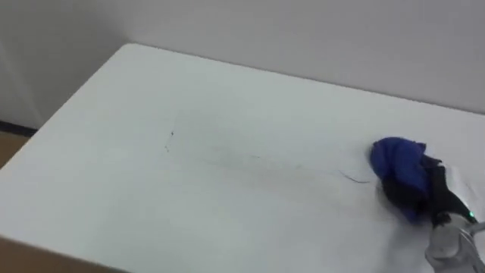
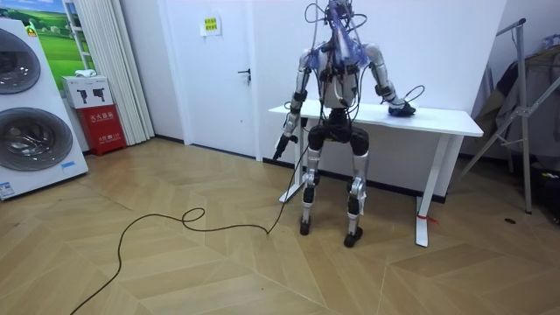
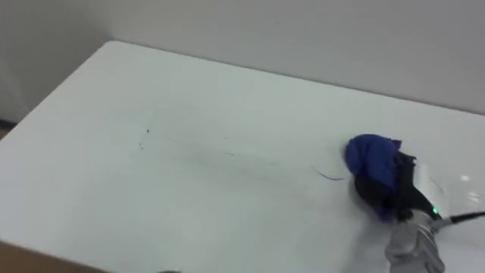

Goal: Wipe table

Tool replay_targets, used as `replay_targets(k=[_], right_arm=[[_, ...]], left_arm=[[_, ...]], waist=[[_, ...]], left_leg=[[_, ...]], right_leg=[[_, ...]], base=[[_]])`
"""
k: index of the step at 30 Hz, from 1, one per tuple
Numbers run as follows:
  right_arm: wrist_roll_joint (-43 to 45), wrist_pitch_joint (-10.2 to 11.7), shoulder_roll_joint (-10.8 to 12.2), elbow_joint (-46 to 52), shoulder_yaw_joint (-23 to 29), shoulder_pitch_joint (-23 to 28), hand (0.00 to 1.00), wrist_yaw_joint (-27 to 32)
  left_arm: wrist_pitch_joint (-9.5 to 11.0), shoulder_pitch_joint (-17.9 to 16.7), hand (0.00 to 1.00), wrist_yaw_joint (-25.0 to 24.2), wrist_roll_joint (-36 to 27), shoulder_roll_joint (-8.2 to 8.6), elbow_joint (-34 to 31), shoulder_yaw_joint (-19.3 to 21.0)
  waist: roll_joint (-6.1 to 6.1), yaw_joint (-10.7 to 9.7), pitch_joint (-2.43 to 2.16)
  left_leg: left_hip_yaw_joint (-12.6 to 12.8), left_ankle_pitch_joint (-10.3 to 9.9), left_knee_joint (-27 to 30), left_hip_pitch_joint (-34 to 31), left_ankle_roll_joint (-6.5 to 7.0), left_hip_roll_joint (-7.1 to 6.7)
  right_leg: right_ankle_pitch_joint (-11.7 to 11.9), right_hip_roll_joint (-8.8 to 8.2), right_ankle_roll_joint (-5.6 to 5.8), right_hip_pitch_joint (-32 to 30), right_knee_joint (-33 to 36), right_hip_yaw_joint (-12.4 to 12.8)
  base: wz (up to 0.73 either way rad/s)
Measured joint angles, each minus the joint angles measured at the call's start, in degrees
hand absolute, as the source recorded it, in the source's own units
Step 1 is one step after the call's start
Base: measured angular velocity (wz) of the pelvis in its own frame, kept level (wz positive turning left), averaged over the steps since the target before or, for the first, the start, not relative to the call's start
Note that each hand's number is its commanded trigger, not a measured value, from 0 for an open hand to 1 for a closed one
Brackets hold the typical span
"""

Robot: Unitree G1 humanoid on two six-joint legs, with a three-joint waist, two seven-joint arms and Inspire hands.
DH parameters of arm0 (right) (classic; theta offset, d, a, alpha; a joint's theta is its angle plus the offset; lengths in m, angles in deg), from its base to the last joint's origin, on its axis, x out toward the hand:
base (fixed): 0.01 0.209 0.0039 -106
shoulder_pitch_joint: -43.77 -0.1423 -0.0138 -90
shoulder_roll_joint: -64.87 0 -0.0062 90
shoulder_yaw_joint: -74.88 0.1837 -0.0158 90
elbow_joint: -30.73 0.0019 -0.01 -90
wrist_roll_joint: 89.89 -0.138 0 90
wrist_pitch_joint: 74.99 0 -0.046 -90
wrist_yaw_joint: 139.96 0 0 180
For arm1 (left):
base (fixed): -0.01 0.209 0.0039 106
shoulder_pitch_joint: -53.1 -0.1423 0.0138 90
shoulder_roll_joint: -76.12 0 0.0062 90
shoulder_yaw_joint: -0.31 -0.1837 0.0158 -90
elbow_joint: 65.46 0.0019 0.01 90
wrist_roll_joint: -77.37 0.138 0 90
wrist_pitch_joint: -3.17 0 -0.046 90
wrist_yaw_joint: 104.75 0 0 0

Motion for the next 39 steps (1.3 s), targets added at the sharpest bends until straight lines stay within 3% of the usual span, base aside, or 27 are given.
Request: replay_targets(k=[2, 4, 5, 8, 12, 17, 21, 24, 27, 29, 30, 32, 35, 37, 39], right_arm=[[2.02, -2.88, 2.07, 2.04, -1.9, -2.11, 1.0, -0.12], [3.43, -3.96, 4.56, 5.89, -4.42, -2.28, 1.0, -0.38], [4.36, -3.89, 6.0, 7.95, -6.6, -2.41, 1.0, -0.68], [4.05, -3.47, 7.51, 10.5, -9.41, -2.53, 1.0, -1.43], [5.2, -2.1, 7.42, 8.78, -9.1, -1.5, 1.0, 0.26], [6.83, 3.76, 5.26, 6.47, -2.13, 6.98, 1.0, 7.91], [4.15, 4.25, 4.06, 4.34, 4.01, 11.15, 1.0, 12.58], [3.3, 4.02, 3.86, 3.89, 4.13, 10.67, 1.0, 12.53], [3.38, 0.96, 4.46, 4.43, 2.2, 8.04, 1.0, 11.28], [3.99, -4.04, 4.68, 7.1, -0.83, 5.63, 1.0, 8.2], [4.69, -5.47, 4.88, 8.38, -2.5, 4.92, 1.0, 6.84], [9.03, -9.71, 6.89, 14.25, -11.57, 2.14, 1.0, -0.04], [13.74, -10.79, 10.36, 16.75, -23.09, -3.31, 1.0, -7.45], [13.88, -9.85, 12.44, 16.76, -26.03, -5.5, 1.0, -10.79], [15.25, -8.35, 13.0, 16.84, -26.3, -5.24, 1.0, -11.61]], left_arm=[[-0.3, 0.14, 0.0, 0.49, -1.92, 1.1, -1.17, -0.43], [-1.16, 0.83, 0.0, 1.87, -2.19, 1.27, -1.42, -0.6], [-2.08, 0.84, 0.0, 2.82, -2.18, 1.51, -2.09, -0.61], [-2.53, 0.91, 0.0, 3.96, -2.45, 1.78, -4.15, -0.6], [-2.41, -0.55, 0.0, 4.82, -3.08, 1.86, -7.18, -0.37], [-1.8, -3.58, 0.0, 5.49, 2.04, 1.87, -7.81, 4.61], [-1.65, -5.77, 0.0, 5.62, 2.38, 1.36, -8.77, 7.42], [-1.55, -5.68, 0.0, 5.93, 2.3, 1.47, -8.92, 6.69], [-1.24, -4.96, 0.0, 6.58, 2.27, 2.36, -8.87, 5.49], [-1.28, -3.31, 0.0, 6.66, 2.18, 3.06, -8.66, 2.06], [-1.28, -2.99, 0.0, 6.66, 2.18, 3.09, -8.66, 1.53], [-2.0, -0.7, 0.0, 7.03, 2.19, 3.55, -8.65, -0.11], [-2.18, 1.3, 0.0, 7.26, 2.23, 3.73, -8.22, -3.01], [-2.34, 1.52, 0.0, 7.26, 2.22, 3.81, -8.36, -3.62], [-2.77, 0.11, 0.0, 7.16, 2.26, 3.85, -8.93, -3.65]], waist=[[0.7, 2.25, 0.0], [0.68, 2.39, 0.0], [0.77, 2.2, -0.02], [0.79, 1.41, -0.1], [0.84, -0.23, -0.14], [0.19, -3.65, -0.32], [0.2, -4.52, -0.34], [0.25, -4.14, -0.35], [0.28, -3.03, -0.36], [0.39, -0.6, -0.35], [0.33, 0.03, -0.33], [0.03, 2.64, -0.14], [-0.06, 5.39, 0.03], [-0.33, 5.99, 0.18], [-0.24, 6.0, 0.26]], left_leg=[[1.67, 0.27, -3.72, 2.54, 0.22, -0.97], [3.24, 1.08, -5.44, 2.76, 0.38, -1.11], [3.73, 1.64, -6.71, 3.02, 0.3, -1.22], [3.21, 3.09, -9.92, 3.7, -0.04, -1.55], [1.66, 4.39, -12.85, 5.61, -0.39, -1.79], [-0.19, 4.36, -14.46, 8.15, -0.33, -2.36], [-0.44, 4.2, -15.0, 9.96, -0.14, -2.65], [-0.4, 4.16, -14.96, 9.76, -0.14, -2.65], [-0.25, 4.11, -14.77, 9.44, -0.3, -2.52], [0.04, 4.0, -14.75, 8.8, -0.65, -2.44], [-0.02, 4.0, -14.71, 8.61, -0.65, -2.37], [-0.5, 4.05, -14.72, 7.94, -0.75, -2.06], [-2.42, 4.26, -14.77, 7.26, -1.1, -1.76], [-3.99, 4.42, -14.74, 6.45, -1.14, -1.77], [-5.38, 4.76, -14.85, 6.12, -0.81, -1.9]], right_leg=[[2.32, 0.72, 0.4, -0.41, -1.96, 3.68], [3.25, 0.88, 0.36, -1.22, -2.7, 4.37], [3.8, 0.87, 0.2, -1.5, -3.33, 4.0], [4.09, 0.71, -0.06, -1.54, -4.0, 1.47], [4.09, 0.73, -0.06, 0.13, -4.92, -0.58], [4.08, 0.51, -0.04, 4.59, -7.77, -3.94], [4.04, 0.32, 0.03, 6.75, -8.48, -5.06], [4.03, 0.27, 0.04, 6.66, -8.51, -6.16], [3.94, 0.37, 0.17, 6.34, -8.43, -6.05], [4.38, 0.92, -0.51, 4.18, -7.78, -4.35], [4.51, 1.15, -0.72, 3.42, -7.27, -3.74], [5.31, 2.29, -1.96, 1.61, -7.09, -2.34], [5.59, 3.39, -2.43, 0.87, -7.21, -1.56], [5.54, 3.55, -2.59, 0.88, -7.57, -2.38], [5.52, 3.41, -2.56, 1.24, -7.65, -3.47]], base=[[-1.02], [-0.47], [-0.26], [0.06], [0.26], [0.21], [0.06], [-0.01], [-0.14], [-0.46], [-0.67], [-0.55], [-0.1], [0.31], [0.39]])
